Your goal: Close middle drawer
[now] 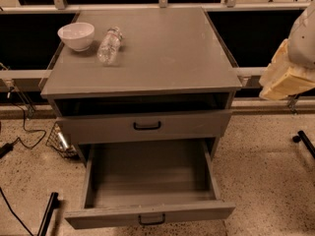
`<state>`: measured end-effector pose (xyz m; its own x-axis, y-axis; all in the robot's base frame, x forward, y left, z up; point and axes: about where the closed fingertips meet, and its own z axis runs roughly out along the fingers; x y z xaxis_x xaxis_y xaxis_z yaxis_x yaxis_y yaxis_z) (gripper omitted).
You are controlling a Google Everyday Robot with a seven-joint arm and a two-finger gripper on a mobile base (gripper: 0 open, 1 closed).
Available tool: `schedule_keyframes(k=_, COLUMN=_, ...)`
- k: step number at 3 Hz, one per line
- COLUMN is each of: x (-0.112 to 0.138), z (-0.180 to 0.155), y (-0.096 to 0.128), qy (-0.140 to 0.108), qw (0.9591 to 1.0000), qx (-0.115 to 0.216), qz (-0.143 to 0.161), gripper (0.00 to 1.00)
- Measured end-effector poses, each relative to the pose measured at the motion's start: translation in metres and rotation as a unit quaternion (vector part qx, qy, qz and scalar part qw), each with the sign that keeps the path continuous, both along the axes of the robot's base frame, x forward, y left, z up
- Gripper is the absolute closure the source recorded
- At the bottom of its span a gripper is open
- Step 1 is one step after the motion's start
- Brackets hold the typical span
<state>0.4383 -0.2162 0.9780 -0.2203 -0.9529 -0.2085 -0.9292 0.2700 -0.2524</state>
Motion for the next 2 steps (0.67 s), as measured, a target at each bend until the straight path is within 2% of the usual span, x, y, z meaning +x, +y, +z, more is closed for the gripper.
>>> schedule_keyframes(k=1, x=0.0000, z=0.0000, y=0.0000, qy=0.000, qw=1.0000, qx=0.000, qz=0.000, gripper=0.88)
schedule_keyframes(k=2, x=0.0000, z=0.0000, y=0.0000, qy=0.000, qw=1.0000, qx=0.000, qz=0.000, gripper=1.00)
